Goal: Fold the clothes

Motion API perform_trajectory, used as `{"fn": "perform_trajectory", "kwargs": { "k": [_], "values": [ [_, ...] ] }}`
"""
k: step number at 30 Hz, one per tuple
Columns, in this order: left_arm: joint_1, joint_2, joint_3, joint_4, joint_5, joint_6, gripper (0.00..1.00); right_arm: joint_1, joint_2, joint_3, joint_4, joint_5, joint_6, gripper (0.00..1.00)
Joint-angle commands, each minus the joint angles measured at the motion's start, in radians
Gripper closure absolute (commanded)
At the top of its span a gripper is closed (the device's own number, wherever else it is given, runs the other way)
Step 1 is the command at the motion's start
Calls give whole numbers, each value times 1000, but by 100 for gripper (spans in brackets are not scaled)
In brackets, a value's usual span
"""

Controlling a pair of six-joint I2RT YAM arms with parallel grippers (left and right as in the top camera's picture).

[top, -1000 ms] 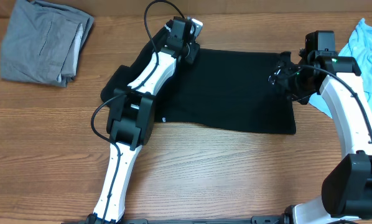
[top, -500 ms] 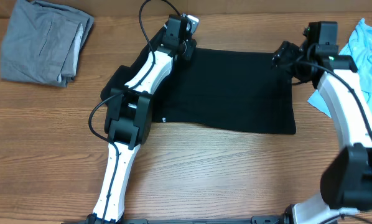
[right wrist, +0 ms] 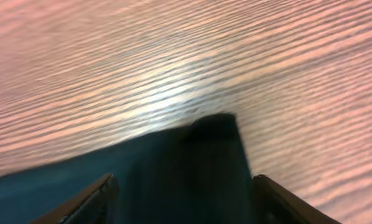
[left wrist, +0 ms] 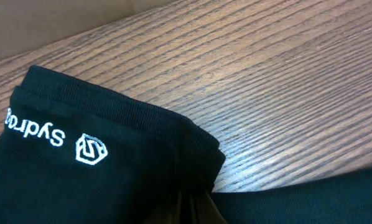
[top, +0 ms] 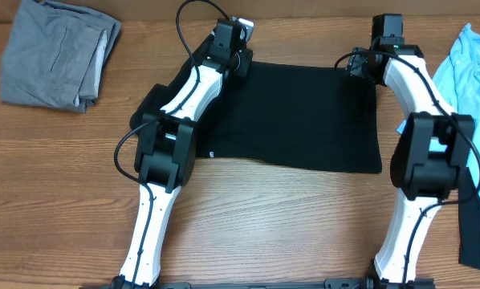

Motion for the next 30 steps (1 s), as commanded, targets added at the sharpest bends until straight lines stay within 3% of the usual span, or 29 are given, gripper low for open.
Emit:
{"fn": "perform_trajectory", "kwargs": {
  "k": [1, 10, 21, 30],
  "values": [
    [8, 23, 26, -3, -3, -20, 95, -19, 37, 44, 26, 58, -38, 28],
    [8, 23, 26, -6, -3, -20, 93, -20, 86, 43, 73, 34, -38, 29],
    [8, 23, 26, -10, -3, -20, 91, -20, 99, 43, 50, 1, -10, 42],
    [8, 13, 26, -10, -3, -19, 96, -21, 103, 44, 35, 6, 33, 92]
  ]
}}
